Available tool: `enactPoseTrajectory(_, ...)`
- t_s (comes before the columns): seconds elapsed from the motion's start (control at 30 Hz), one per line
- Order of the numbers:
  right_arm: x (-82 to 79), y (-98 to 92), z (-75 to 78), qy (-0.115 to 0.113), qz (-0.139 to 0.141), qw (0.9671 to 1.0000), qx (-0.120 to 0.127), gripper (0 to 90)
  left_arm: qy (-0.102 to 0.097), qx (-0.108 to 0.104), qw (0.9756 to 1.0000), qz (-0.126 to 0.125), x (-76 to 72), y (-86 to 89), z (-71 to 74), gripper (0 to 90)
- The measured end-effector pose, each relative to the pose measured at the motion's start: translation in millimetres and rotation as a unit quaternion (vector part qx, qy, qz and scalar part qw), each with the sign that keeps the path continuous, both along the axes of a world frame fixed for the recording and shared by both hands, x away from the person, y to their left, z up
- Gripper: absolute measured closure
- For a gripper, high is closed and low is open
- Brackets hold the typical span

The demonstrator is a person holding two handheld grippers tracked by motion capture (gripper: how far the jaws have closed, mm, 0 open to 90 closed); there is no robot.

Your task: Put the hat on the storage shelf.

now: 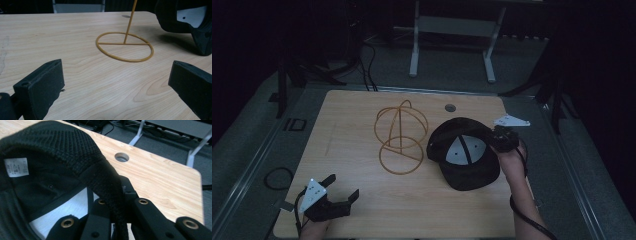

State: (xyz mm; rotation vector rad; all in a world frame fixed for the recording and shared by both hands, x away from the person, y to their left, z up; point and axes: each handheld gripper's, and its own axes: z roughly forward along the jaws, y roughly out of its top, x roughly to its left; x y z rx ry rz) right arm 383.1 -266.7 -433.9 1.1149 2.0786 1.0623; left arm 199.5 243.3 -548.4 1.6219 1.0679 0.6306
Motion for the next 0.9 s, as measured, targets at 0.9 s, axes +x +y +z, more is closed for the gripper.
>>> enactPoseTrajectory(0.9,-60.5,-26.6,32.2,-0.044,-0.007,0.9983,0.037,88.3,-0.004,0.005,0.9962,-0.087,-4.3,-66.6,7.9,0.7)
